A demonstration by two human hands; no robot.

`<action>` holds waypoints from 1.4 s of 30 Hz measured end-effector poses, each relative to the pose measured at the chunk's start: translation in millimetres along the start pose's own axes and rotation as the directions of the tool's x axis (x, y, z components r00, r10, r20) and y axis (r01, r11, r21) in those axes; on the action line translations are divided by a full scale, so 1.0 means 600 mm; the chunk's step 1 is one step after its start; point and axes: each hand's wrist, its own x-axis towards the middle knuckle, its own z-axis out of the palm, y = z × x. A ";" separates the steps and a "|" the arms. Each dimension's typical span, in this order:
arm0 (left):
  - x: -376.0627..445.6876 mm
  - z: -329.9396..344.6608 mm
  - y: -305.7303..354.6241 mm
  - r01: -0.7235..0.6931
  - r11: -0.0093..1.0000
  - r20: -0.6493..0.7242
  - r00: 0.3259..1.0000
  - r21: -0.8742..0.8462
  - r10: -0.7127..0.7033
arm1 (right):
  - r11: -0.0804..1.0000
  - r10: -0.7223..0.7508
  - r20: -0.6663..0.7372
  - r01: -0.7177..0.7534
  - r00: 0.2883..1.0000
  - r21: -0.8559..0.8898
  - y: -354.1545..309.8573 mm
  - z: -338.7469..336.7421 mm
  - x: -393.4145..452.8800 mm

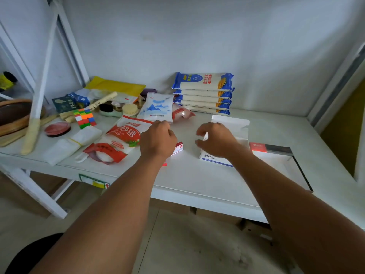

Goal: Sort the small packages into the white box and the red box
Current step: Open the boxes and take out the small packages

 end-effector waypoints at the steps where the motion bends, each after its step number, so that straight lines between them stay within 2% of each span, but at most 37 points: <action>1: 0.000 -0.002 -0.005 0.006 1.000 0.000 1.000 0.003 -0.006 | 0.999 -0.020 0.020 0.021 1.000 -0.027 -0.016 0.007 0.004; 8: -0.002 -0.005 -0.042 0.035 0.999 -0.021 0.999 0.005 -0.035 | 0.973 -0.088 0.177 0.123 0.980 -0.197 -0.088 0.065 0.029; 14: -0.002 -0.008 -0.053 0.025 1.000 -0.010 1.000 0.019 -0.025 | 0.960 -0.096 0.187 0.140 0.978 -0.242 -0.080 0.087 0.028; 17: -0.007 -0.006 -0.045 0.021 1.000 -0.002 1.000 0.016 -0.021 | 0.991 -0.051 0.190 0.074 0.980 -0.115 -0.071 0.079 0.029; 20: -0.011 -0.004 -0.028 0.002 1.000 0.008 1.000 0.010 -0.002 | 0.999 -0.007 0.130 0.000 0.992 0.051 -0.061 0.049 0.028; 25: -0.016 -0.003 0.024 -0.034 0.999 0.010 0.999 -0.028 0.034 | 0.947 0.086 0.052 -0.098 0.995 0.307 -0.017 -0.027 0.003; 27: -0.020 -0.001 0.047 -0.047 0.998 0.018 0.999 -0.047 0.048 | 0.883 0.171 0.059 -0.179 0.984 0.434 0.011 -0.056 -0.015; 31: -0.033 0.005 0.086 -0.089 0.993 0.017 0.996 -0.079 0.091 | 0.663 0.388 0.168 -0.401 0.906 0.632 0.074 -0.105 -0.055; 35: -0.044 0.007 0.119 -0.117 0.989 0.034 0.992 -0.090 0.120 | 0.559 0.502 0.152 -0.454 0.851 0.694 0.141 -0.137 -0.095; 37: -0.046 0.010 0.134 -0.131 0.987 0.038 0.990 -0.096 0.135 | 0.596 0.547 0.093 -0.466 0.832 0.654 0.174 -0.149 -0.114; 39: -0.049 0.015 0.148 -0.141 0.985 0.047 0.988 -0.097 0.146 | 0.704 0.566 -0.014 -0.475 0.824 0.528 0.205 -0.157 -0.129; 41: -0.052 0.020 0.161 -0.152 0.983 0.057 0.986 -0.101 0.158 | 0.789 0.545 -0.117 -0.461 0.830 0.407 0.225 -0.161 -0.143; 42: -0.054 0.024 0.166 -0.161 0.981 0.058 0.984 -0.105 0.167 | 0.817 0.519 -0.119 -0.451 0.846 0.360 0.230 -0.162 -0.151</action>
